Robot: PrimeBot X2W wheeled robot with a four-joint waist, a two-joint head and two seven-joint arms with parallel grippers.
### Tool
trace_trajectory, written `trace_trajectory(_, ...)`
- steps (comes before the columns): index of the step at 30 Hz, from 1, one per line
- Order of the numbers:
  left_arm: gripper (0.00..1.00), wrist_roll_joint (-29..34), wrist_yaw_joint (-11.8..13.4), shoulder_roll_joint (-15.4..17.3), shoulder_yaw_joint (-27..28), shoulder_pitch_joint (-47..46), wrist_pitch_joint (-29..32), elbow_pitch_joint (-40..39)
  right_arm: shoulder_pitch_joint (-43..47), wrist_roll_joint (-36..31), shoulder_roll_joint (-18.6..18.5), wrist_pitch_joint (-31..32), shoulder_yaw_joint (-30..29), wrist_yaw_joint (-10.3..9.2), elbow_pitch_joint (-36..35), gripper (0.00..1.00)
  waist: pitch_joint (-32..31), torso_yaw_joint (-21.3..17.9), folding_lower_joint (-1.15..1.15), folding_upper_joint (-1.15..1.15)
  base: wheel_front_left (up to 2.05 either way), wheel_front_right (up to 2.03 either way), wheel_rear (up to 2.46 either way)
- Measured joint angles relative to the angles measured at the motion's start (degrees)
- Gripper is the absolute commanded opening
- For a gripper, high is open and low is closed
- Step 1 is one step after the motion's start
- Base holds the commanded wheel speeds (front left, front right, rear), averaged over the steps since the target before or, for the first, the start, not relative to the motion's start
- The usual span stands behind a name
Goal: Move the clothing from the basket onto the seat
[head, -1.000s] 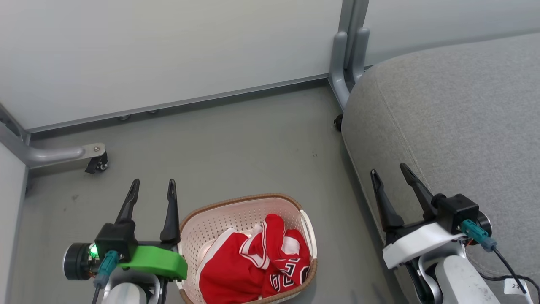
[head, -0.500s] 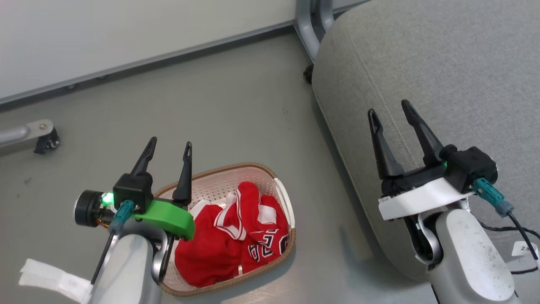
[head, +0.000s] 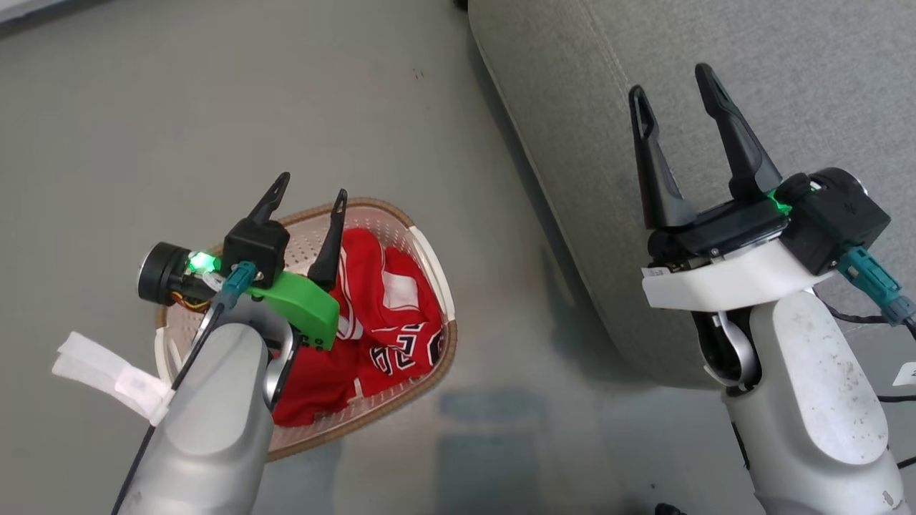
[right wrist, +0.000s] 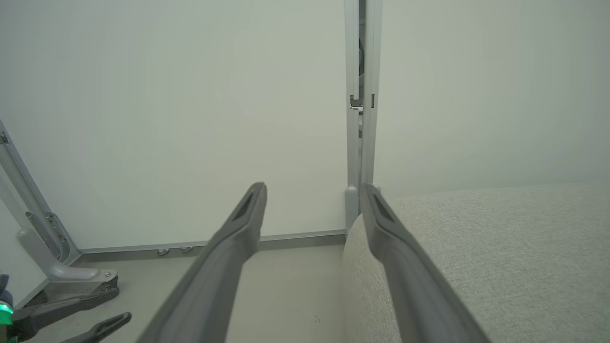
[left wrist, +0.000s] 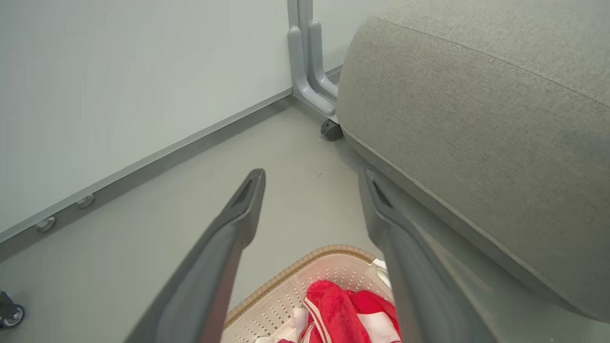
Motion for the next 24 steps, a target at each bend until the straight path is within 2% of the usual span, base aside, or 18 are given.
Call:
trace_trajectory(13,1.00,-3.31,-0.01,1.82,-6.55,-8.41,0.00,14.36,-4.00,0.18,0.01,0.00,1.49,0.00,-3.38,1.00,11.68,-3.15,0.01,0.00,0.00,0.00,0.00)
trace_trajectory(24,1.00,-6.53,-0.01,1.30,-12.16,-14.55,0.05,27.58,-4.89,0.60,0.01,0.00,1.59,0.00,-5.47,1.00,19.23,-4.72,0.00,0.00,0.00,0.00,0.00)
